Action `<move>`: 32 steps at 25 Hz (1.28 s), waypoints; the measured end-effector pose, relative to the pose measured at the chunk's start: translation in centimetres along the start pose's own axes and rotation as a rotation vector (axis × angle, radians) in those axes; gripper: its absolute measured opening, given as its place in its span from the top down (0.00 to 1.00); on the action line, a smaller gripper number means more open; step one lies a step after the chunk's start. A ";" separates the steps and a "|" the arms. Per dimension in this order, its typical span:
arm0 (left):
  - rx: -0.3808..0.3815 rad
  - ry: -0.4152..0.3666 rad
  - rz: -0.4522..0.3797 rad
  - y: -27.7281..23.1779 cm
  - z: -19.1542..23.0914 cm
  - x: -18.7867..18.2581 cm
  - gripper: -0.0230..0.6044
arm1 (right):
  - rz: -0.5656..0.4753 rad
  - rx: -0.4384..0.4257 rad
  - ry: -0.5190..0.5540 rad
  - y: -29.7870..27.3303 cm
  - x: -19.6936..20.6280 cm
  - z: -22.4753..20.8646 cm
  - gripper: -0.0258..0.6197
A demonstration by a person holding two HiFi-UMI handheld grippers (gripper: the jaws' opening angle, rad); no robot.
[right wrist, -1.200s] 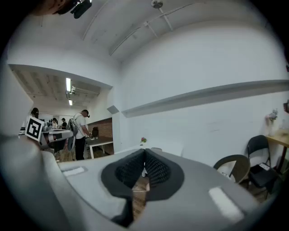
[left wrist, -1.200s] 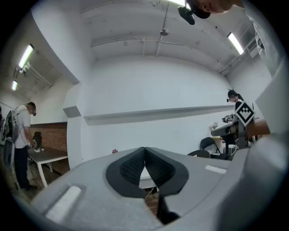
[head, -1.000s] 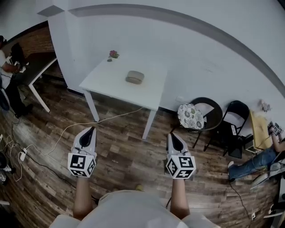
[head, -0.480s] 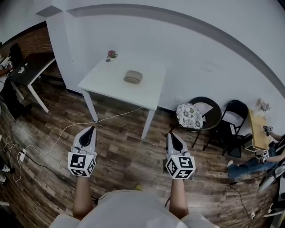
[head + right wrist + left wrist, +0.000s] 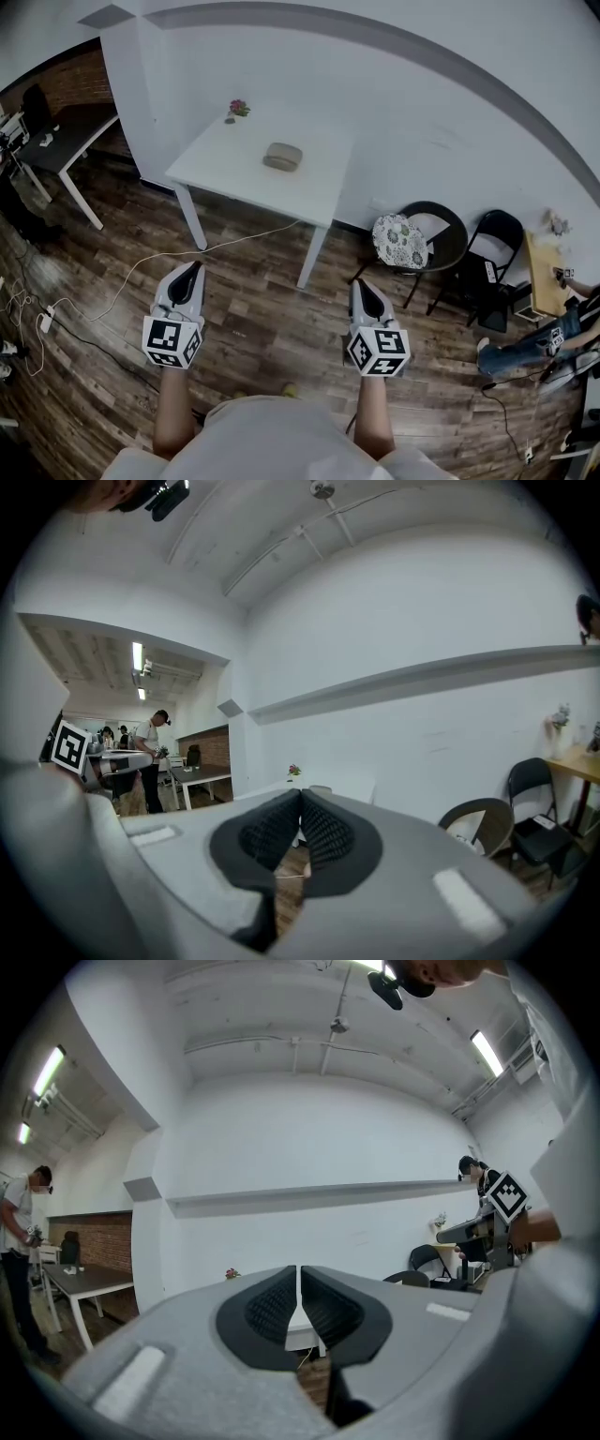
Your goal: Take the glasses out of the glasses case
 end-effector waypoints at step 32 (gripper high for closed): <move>-0.013 -0.003 0.037 -3.0 -3.5 -0.3 0.78 | -0.017 -0.044 0.004 -0.9 -0.9 -4.0 0.96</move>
Point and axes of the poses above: the fingertips, and each gripper's own axes: y backward along the fingers, z to its left, x out of its underside, the point moved 1 cm from there along y, backward along the fingers, and after that the axes turned 9 degrees about z, right-handed, at the moved point
